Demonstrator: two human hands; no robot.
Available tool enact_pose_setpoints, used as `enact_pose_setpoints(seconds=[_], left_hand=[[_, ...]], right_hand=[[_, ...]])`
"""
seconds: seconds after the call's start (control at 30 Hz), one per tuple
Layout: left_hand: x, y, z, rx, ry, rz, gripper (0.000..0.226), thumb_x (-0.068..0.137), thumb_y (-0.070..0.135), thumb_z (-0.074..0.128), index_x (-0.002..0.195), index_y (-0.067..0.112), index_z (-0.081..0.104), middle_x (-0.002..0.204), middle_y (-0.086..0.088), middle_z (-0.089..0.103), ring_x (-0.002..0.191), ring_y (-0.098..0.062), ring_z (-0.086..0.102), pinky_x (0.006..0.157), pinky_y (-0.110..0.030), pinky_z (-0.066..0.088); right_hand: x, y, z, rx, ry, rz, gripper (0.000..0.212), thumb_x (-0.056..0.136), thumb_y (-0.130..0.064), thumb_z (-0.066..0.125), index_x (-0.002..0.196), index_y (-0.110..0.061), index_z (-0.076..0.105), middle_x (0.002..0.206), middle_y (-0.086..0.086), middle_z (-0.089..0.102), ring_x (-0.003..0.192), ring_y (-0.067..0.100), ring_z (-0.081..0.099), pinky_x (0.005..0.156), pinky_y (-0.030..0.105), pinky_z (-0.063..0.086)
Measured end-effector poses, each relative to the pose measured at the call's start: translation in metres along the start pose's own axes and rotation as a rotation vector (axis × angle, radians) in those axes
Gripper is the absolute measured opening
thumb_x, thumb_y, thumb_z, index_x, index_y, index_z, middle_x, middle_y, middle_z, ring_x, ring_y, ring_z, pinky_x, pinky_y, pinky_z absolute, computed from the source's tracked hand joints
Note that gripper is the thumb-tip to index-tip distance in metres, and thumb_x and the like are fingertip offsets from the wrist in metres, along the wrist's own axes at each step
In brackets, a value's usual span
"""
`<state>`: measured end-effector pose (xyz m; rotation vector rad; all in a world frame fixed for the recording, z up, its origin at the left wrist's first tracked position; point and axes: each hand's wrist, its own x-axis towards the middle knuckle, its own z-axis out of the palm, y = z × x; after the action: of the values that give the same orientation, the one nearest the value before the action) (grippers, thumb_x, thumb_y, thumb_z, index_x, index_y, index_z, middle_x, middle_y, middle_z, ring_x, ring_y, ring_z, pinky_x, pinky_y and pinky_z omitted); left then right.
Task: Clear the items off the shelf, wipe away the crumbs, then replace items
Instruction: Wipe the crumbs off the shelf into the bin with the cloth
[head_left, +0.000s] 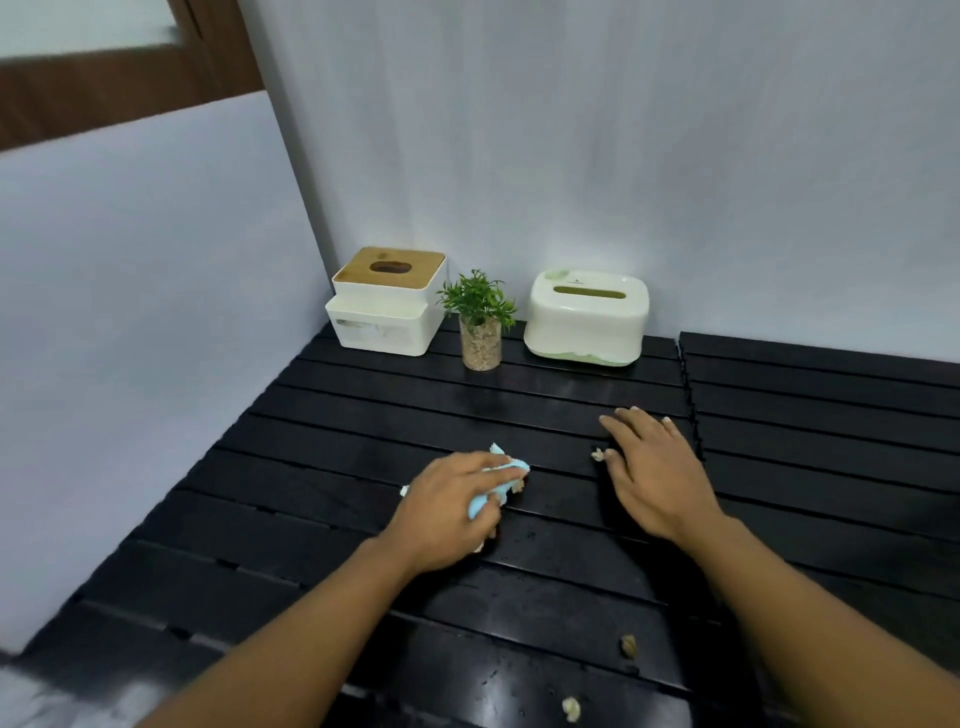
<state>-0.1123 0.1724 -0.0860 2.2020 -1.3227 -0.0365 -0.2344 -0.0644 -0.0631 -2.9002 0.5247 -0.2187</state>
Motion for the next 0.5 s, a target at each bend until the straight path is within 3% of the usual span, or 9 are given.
enact_pose_setpoints(seconds=[0.07,0.17,0.3,0.5], left_hand=[[0.004,-0.009,-0.008,-0.021,0.095,-0.039,0.038,0.091,0.028,0.048,0.127,0.037,0.058,0.125,0.028,0.051,0.115,0.006,0.044,0.098,-0.022,0.038],[0.01,-0.048,-0.033,0.048,0.256,-0.212,0.038,0.089,0.023,0.049,0.124,0.028,0.062,0.125,0.015,0.059,0.113,-0.005,0.048,0.093,-0.025,0.039],[0.006,-0.079,-0.04,0.236,0.135,-0.289,0.054,0.082,0.039,0.038,0.13,0.024,0.058,0.134,0.002,0.056,0.118,-0.023,0.053,0.096,-0.035,0.039],[0.009,-0.027,-0.003,0.185,0.072,-0.256,0.048,0.086,0.038,0.038,0.131,0.035,0.055,0.137,0.016,0.049,0.122,-0.014,0.045,0.09,-0.032,0.043]], right_hand=[[-0.018,0.03,-0.006,-0.018,-0.022,0.075,0.05,0.098,-0.035,0.034,0.145,-0.021,0.034,0.152,0.003,0.033,0.144,0.02,0.022,0.118,0.043,0.012],[-0.041,0.062,-0.006,-0.048,-0.067,0.115,0.061,0.092,-0.048,0.025,0.147,-0.022,0.031,0.156,0.001,0.027,0.146,0.019,0.013,0.119,0.042,0.006],[-0.042,0.066,0.001,-0.043,-0.054,0.108,0.059,0.094,-0.047,0.028,0.147,-0.023,0.031,0.158,0.0,0.022,0.147,0.017,0.007,0.12,0.04,-0.001],[-0.041,0.069,0.004,-0.024,-0.019,0.093,0.064,0.087,-0.048,0.025,0.145,-0.021,0.035,0.156,0.002,0.027,0.147,0.019,0.011,0.12,0.041,0.001]])
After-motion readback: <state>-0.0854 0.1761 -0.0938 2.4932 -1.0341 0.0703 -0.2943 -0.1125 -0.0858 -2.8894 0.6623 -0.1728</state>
